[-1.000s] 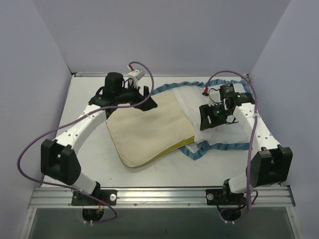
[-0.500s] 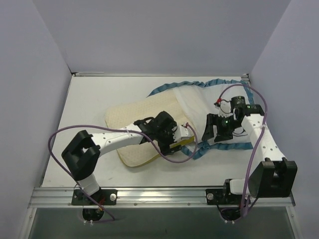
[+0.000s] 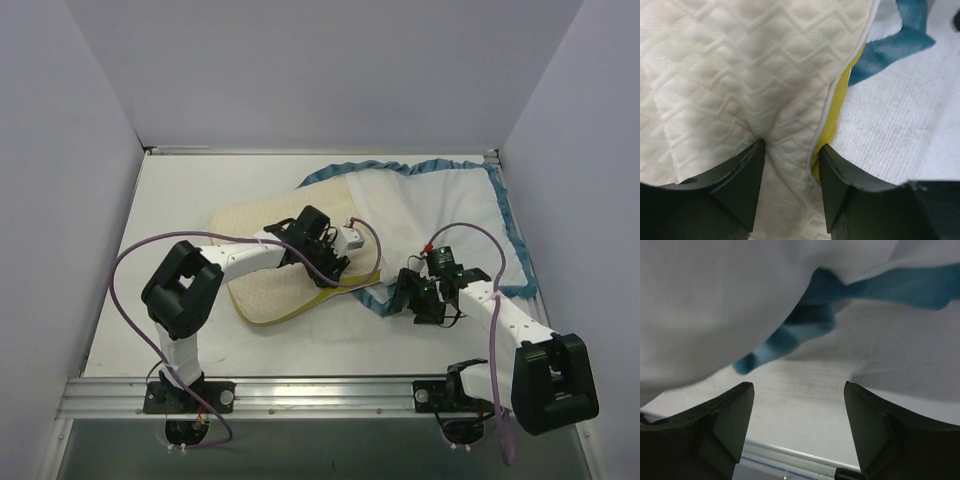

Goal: Put the pillow into the pillowcase

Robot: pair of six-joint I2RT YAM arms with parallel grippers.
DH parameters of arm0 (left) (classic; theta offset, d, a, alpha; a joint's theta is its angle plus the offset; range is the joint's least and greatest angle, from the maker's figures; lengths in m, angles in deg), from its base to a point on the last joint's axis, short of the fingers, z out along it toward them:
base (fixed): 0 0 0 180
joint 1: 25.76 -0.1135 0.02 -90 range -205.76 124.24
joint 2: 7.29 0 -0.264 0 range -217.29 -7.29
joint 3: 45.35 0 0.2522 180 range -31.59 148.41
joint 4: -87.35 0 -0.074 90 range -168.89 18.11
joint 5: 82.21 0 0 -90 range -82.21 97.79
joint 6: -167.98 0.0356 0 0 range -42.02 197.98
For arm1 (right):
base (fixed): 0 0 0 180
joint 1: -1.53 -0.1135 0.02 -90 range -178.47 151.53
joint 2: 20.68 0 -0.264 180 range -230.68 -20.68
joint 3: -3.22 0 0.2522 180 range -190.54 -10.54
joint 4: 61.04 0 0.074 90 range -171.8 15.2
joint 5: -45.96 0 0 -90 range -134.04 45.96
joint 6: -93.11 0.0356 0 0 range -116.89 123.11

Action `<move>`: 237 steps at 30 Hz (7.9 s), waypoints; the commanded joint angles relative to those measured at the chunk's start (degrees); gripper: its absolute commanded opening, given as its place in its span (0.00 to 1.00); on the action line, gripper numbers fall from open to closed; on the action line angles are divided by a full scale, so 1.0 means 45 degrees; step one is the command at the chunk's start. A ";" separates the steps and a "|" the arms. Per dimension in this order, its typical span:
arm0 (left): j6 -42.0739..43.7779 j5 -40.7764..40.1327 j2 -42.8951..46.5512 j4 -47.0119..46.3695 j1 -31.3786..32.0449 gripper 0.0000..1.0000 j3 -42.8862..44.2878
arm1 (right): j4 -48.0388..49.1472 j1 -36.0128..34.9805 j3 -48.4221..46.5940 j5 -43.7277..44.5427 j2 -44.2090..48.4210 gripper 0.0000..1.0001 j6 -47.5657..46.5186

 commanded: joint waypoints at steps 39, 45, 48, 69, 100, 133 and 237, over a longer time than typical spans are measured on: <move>-1.1915 0.4455 -0.0281 -0.8202 -0.1871 0.00 -0.3652 | 0.0122 -0.4595 -0.3323 -0.7272 0.1046 0.18 -0.1204; -1.1074 0.4711 0.0774 -0.8261 -0.1714 0.00 -0.4850 | -0.4293 -0.2426 -0.6856 -0.4354 -0.0239 0.37 -0.4987; -1.0897 0.4613 0.0853 -0.8261 -0.1597 0.00 -0.4695 | -0.4282 -0.2466 -0.7755 -0.0287 -0.1527 0.35 -0.5035; -0.0333 0.4186 0.2185 0.2890 -0.5891 0.97 0.3324 | -0.5004 -0.2620 -0.7115 -0.2369 -0.7098 0.48 -0.7142; 0.8184 0.3872 -0.1043 0.5784 -0.3590 0.00 0.3530 | -0.4539 -0.1448 -2.2274 -0.0926 -1.4284 0.95 -1.0833; 0.5685 -0.0695 0.2785 -0.2888 -0.0249 0.00 -0.0200 | -0.4968 -0.3442 -2.0670 -0.7071 -1.3678 0.00 -0.4884; -0.7103 -0.6847 0.2614 0.3203 0.1663 0.97 0.1828 | 0.3568 0.0758 -0.5162 -0.3170 -0.7389 0.76 -0.0270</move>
